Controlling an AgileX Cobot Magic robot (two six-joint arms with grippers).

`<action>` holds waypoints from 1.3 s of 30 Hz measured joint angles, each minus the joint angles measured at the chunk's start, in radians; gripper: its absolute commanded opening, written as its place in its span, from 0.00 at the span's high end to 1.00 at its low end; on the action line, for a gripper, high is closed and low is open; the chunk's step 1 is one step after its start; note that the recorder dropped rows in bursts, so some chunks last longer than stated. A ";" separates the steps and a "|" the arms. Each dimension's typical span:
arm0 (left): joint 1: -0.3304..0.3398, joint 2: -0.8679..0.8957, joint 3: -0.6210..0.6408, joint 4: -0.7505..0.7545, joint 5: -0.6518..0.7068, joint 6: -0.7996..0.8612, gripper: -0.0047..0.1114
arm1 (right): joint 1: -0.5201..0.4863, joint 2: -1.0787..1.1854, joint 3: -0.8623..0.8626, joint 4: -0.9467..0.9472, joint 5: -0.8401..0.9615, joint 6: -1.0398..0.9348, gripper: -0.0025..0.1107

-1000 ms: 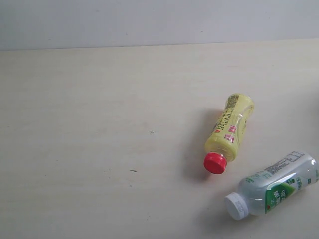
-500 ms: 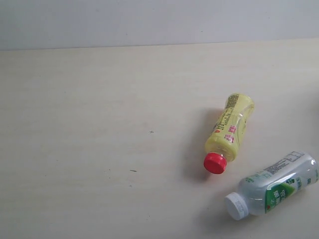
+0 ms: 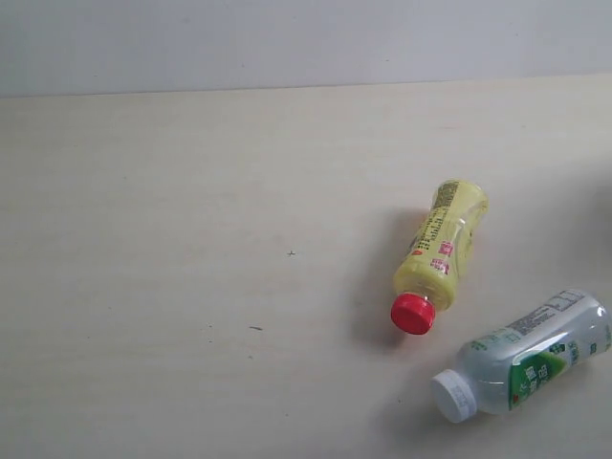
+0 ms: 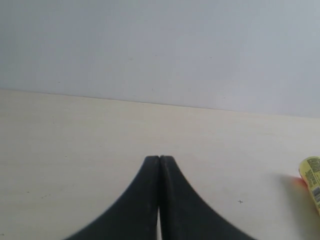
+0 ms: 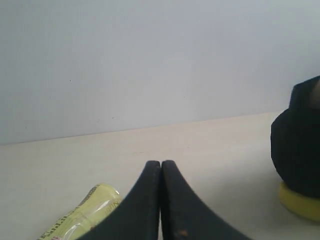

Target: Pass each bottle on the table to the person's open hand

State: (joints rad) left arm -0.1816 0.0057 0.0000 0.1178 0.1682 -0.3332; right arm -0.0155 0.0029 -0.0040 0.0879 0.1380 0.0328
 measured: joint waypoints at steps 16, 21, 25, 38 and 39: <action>0.002 0.000 0.000 0.002 0.000 0.000 0.96 | 0.000 0.000 0.000 -0.006 -0.037 0.002 0.98; 0.002 0.000 0.000 0.002 0.000 0.000 0.96 | 0.000 0.000 0.000 0.176 -0.146 0.189 0.98; 0.002 0.000 0.000 0.002 0.000 0.000 0.96 | 0.000 0.000 0.000 0.245 -0.165 0.251 0.98; 0.002 0.000 0.000 0.002 0.000 0.000 0.96 | 0.000 -0.002 -0.011 0.242 -0.288 0.318 0.98; 0.002 0.000 0.000 0.002 0.000 0.000 0.96 | 0.000 -0.002 -0.027 0.222 -0.293 0.319 0.98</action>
State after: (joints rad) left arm -0.1795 0.0057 0.0000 0.1196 0.1682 -0.3332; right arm -0.0155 0.0014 -0.0306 0.3099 -0.1546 0.3523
